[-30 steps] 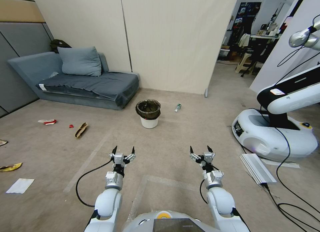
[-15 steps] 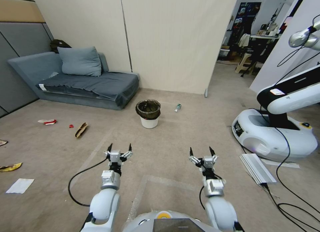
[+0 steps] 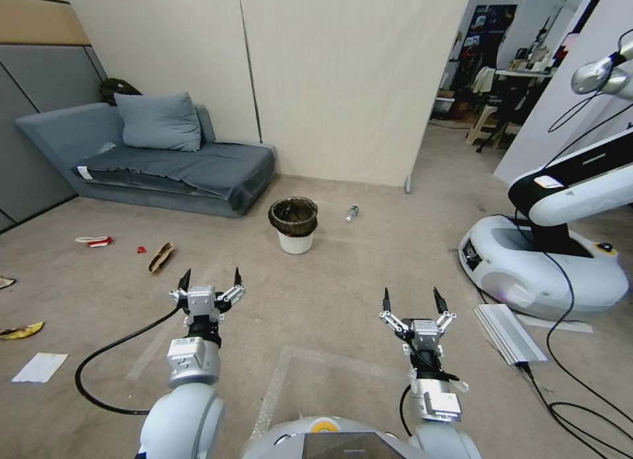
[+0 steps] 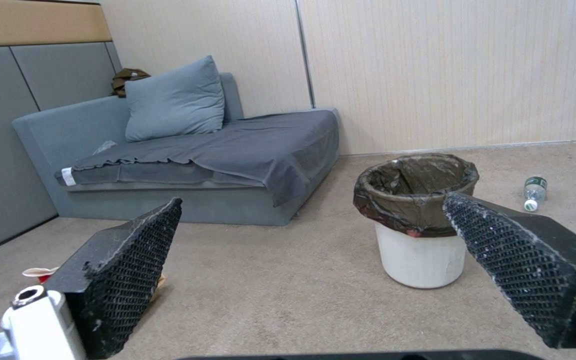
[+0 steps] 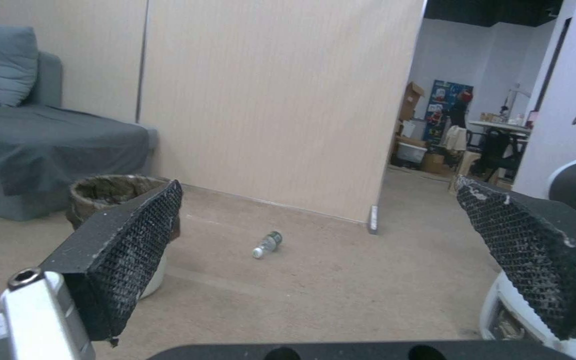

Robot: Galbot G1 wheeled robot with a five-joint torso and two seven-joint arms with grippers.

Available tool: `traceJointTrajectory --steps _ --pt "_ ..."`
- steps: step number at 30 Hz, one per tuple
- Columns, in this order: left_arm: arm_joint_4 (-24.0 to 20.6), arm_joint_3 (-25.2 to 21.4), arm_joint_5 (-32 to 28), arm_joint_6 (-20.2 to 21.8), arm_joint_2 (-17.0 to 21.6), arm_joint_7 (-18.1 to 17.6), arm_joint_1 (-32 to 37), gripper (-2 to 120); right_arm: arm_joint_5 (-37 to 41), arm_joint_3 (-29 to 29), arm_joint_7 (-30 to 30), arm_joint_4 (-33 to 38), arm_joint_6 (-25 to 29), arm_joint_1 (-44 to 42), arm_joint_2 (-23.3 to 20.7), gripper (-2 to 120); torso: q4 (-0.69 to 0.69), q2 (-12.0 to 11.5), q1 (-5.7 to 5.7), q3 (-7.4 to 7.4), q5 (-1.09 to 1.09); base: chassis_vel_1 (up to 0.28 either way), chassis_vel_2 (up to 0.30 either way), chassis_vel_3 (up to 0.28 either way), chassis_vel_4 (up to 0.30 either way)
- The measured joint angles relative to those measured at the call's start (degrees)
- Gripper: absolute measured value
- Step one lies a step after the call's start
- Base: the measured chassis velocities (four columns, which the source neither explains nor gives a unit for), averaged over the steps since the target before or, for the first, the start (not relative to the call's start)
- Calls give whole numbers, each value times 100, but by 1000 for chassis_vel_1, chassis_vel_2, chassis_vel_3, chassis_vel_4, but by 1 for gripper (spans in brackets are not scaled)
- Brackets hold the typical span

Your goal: Pick up the trash bin, then pick up the garbage from the floor and place it into the trash bin.

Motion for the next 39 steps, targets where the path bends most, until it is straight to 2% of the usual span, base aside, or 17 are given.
traceJointTrajectory --steps 19,39 --pt "54 18 29 -38 -35 -5 5 100 18 -5 -13 -18 32 13 8 100 0 0 0 -1 -1 -21 19 16 -17" --pt "70 38 73 -46 -57 21 14 100 23 -7 -23 -48 48 25 2 100 0 0 0 0 -1 -233 232 238 -239"
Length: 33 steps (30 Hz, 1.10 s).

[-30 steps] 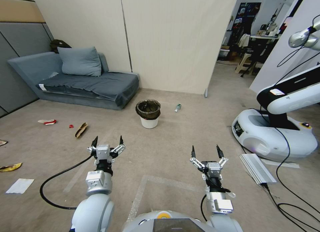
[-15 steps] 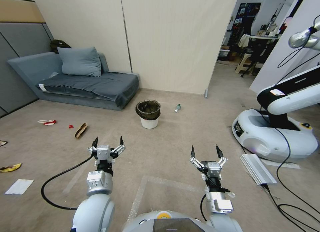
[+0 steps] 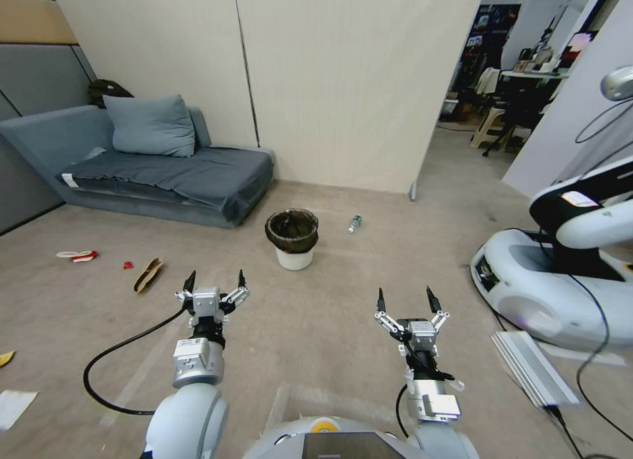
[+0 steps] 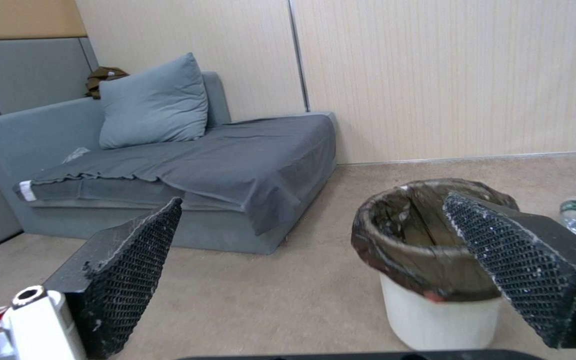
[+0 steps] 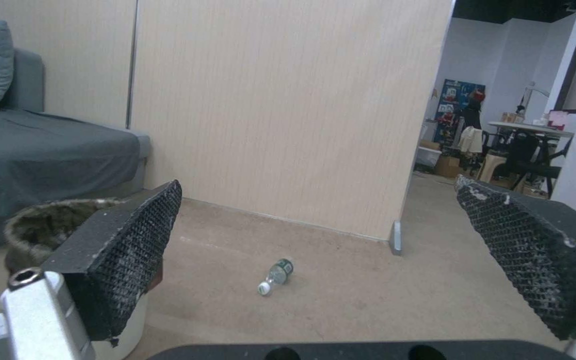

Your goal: Pick up the trash bin, then pick up the garbage from the floor and place it into the trash bin.

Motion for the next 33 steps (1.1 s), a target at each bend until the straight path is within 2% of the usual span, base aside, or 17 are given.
traceJointTrajectory --steps 26,33 --pt "28 26 62 -8 -20 0 4 100 28 -11 -45 -105 49 26 -1 100 1 0 1 0 2 -247 252 253 -260" --pt "39 34 73 -10 -26 0 2 100 28 -11 -82 -123 116 30 -1 100 0 0 2 1 0 -117 98 101 -97"
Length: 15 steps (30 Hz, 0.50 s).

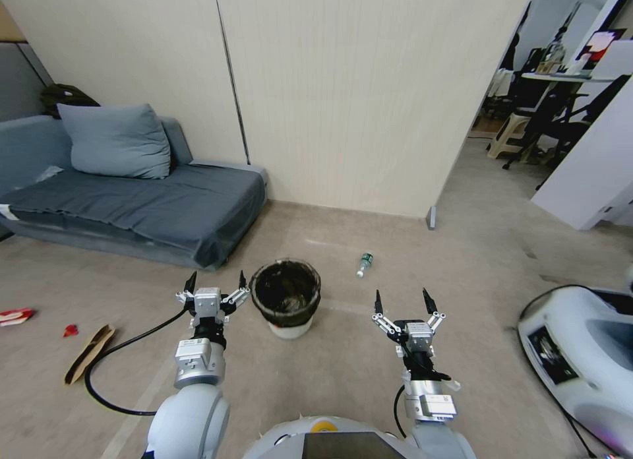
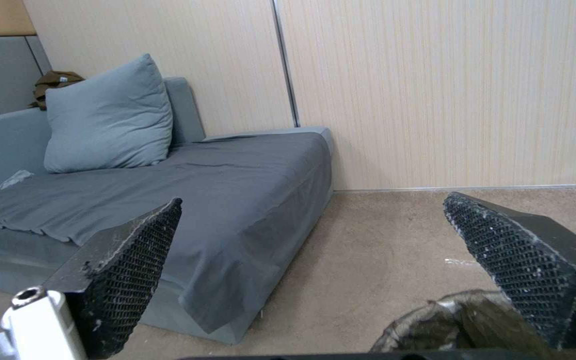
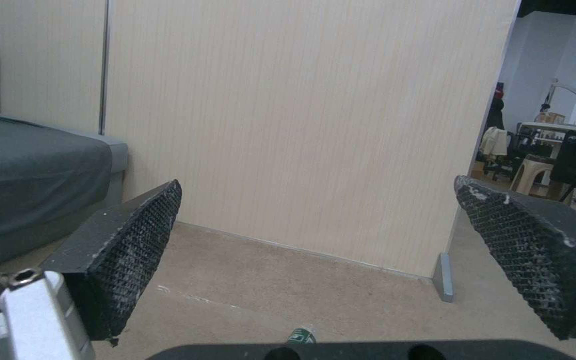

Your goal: Pick up the trash bin, then pick up the garbage from the floor and place it into the trash bin.

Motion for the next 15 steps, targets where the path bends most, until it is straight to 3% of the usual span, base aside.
traceJointTrajectory --steps 12,15 --pt "0 35 0 4 -11 17 0 100 -4 -16 -95 -48 158 7 0 100 0 0 -2 -1 1 16 -16 -18 18" --pt "39 21 -45 -52 -16 243 -15 100 -12 -16 -98 -52 172 9 0 100 0 0 -2 -1 0 0 0 0 0"
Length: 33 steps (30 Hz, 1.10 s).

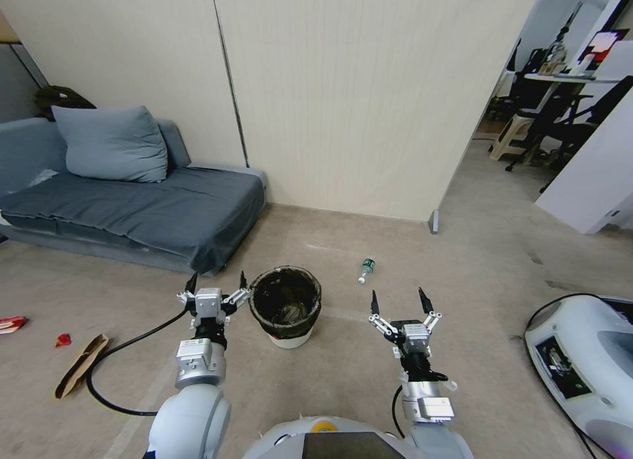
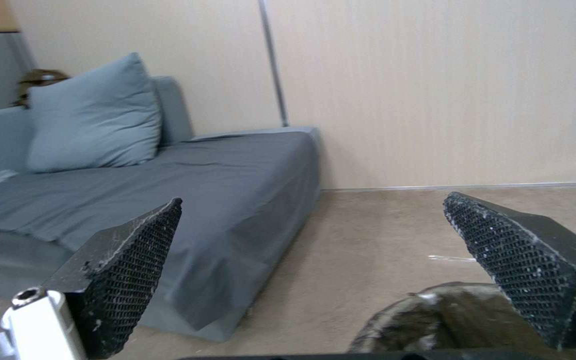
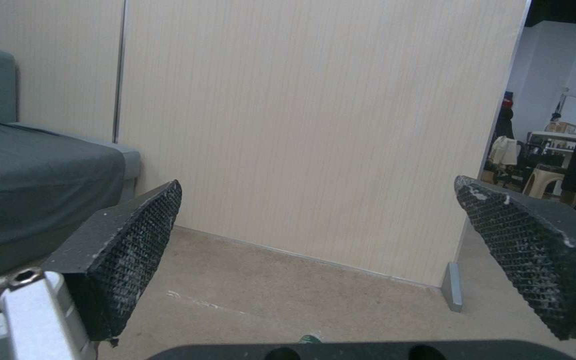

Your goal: Pick up the trash bin, then pick up the garbage from the floor and place it into the trash bin.

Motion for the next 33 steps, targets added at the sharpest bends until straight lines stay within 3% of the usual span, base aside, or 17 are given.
traceJointTrajectory --steps 5,7,8,11,12,14,16,18,23,33 --pt "-61 -4 -428 259 8 132 -69 100 -21 -2 -2 -7 10 4 0 100 1 0 0 0 0 0 0 0 0" --pt "-131 10 -813 642 25 -16 -139 100 -53 -18 -12 -31 18 19 0 100 0 0 0 0 0 0 0 0 0" --pt "-131 10 -813 642 25 -16 -139 100 -53 -18 -12 -31 18 19 0 100 0 0 0 0 0 0 0 0 0" --pt "-115 -42 -1198 1225 127 -177 -325 100 -124 -54 -40 -76 33 50 0 100 1 0 0 0 0 0 0 0 0" --pt "-115 -42 -1198 1225 127 -177 -325 100 -124 -54 -40 -76 33 50 0 100 1 0 0 0 0 0 0 0 0" --pt "-88 -103 -1678 1778 271 -258 -540 100 -130 -56 -43 -81 34 52 -1 100 1 0 0 0 0 0 0 0 0" --pt "-73 -124 -1877 1952 320 -284 -616 100 -130 -57 -43 -83 34 53 0 100 0 0 0 0 1 0 0 0 0" --pt "74 -175 -2467 2386 480 -372 -863 100 -130 -60 -45 -87 35 55 -1 100 0 0 0 0 0 0 0 0 0" --pt "346 -190 -2774 2636 594 -436 -1062 100 -131 -64 -45 -90 35 55 0 100 -1 0 0 0 0 0 0 0 0" --pt "1029 -58 -2778 2719 520 -679 -1316 100 -133 -76 -46 -103 39 50 -1 100 1 0 0 1 0 0 0 0 0"
